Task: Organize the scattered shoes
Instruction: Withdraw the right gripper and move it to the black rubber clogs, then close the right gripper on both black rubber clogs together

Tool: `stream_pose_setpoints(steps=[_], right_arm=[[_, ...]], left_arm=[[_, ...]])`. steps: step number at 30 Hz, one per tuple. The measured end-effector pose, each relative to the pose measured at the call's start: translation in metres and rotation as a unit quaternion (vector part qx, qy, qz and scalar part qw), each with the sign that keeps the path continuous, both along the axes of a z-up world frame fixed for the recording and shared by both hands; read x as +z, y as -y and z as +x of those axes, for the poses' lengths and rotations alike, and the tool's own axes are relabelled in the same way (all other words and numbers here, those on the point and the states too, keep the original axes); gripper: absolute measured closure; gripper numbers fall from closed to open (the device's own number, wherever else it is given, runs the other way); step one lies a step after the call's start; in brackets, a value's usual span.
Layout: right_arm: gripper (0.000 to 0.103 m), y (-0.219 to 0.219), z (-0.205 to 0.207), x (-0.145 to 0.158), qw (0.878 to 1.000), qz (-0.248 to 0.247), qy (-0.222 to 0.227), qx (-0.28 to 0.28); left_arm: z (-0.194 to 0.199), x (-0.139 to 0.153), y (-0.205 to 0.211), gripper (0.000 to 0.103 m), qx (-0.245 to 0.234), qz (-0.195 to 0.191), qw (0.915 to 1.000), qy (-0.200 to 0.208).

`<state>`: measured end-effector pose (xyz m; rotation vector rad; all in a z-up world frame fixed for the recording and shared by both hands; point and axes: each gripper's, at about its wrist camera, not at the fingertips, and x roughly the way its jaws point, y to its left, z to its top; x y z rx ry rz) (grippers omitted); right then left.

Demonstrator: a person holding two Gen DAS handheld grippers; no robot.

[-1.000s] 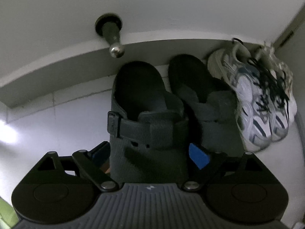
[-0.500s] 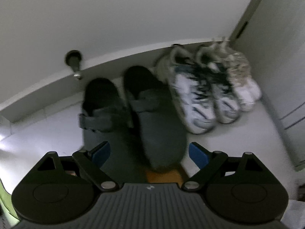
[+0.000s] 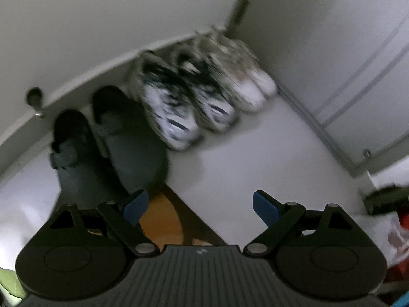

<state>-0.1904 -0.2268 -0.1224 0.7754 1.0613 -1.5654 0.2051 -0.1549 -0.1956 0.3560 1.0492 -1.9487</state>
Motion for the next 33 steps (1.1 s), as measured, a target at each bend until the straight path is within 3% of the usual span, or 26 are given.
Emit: stream_pose_setpoints(steps=[9, 24, 33], right_arm=[[0.012, -0.032, -0.073, -0.057, 0.996, 0.048, -0.025, -0.072], [0.018, -0.065, -0.173, -0.072, 0.982, 0.079, -0.030, -0.170], [0.018, -0.086, -0.203, -0.089, 0.972, 0.117, -0.026, -0.204]], left_arm=[[-0.003, -0.004, 0.002, 0.000, -0.003, 0.009, 0.9999, 0.006], [-0.013, -0.003, -0.001, 0.000, -0.005, 0.008, 0.9998, 0.019], [-0.007, -0.006, 0.001, 0.000, 0.006, 0.015, 0.9998, 0.014]])
